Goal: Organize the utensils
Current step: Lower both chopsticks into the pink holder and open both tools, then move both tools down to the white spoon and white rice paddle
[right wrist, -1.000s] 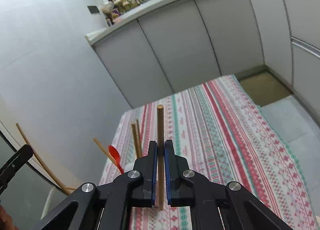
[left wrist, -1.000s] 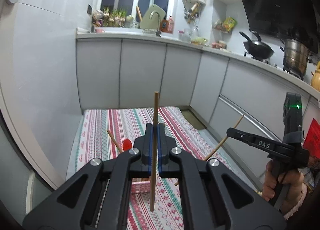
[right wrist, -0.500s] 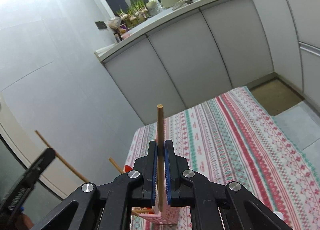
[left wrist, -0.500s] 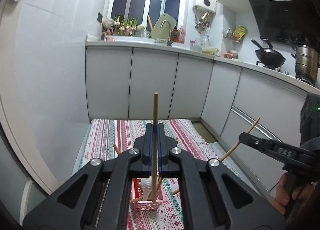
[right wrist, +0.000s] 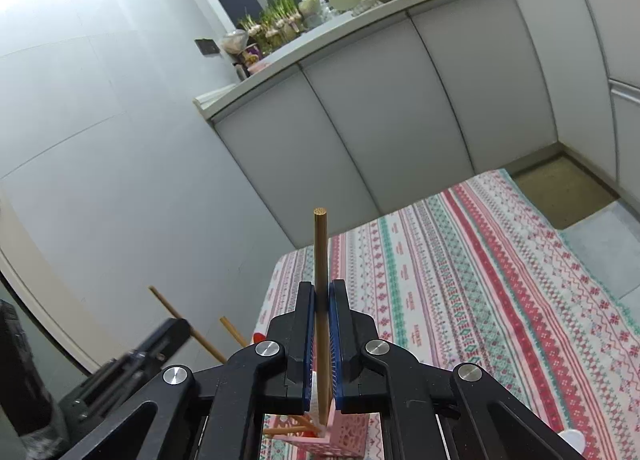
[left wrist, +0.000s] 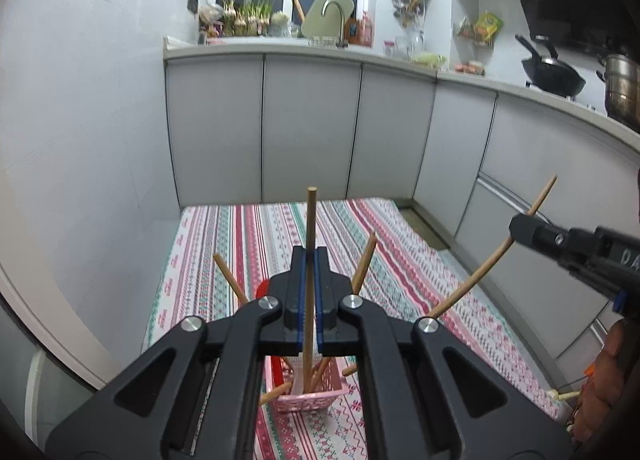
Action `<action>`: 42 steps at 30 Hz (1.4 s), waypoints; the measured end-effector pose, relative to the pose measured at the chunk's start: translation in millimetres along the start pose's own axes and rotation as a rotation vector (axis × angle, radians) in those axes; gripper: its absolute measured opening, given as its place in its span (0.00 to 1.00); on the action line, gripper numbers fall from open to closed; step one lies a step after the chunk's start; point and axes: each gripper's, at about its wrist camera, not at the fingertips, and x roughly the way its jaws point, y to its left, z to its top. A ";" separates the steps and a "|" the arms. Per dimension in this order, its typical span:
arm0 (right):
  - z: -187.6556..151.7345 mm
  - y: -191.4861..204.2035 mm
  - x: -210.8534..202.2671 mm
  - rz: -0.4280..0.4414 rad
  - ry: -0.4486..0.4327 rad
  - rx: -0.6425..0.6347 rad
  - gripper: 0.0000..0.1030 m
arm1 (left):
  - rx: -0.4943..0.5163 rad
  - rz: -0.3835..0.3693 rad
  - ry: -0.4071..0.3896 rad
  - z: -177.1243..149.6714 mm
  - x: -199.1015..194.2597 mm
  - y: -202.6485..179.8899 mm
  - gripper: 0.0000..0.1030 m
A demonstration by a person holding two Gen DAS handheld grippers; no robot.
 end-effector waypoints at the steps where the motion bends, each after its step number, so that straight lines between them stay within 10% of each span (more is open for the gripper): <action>1: -0.6 0.1 1.3 -0.001 0.004 -0.002 0.06 | -0.001 -0.003 0.012 -1.2 2.1 0.0 0.04; 11: -3.3 1.9 8.5 0.004 0.004 -0.028 0.06 | -0.005 -0.005 0.132 -9.9 14.4 0.2 0.04; 22: -4.9 19.5 22.8 0.018 0.014 -0.123 0.06 | -0.119 -0.001 0.113 1.5 -16.5 26.3 0.50; 42: -51.4 48.7 88.5 -0.022 0.200 -0.303 0.07 | -0.170 0.045 0.197 -15.2 -24.1 58.5 0.64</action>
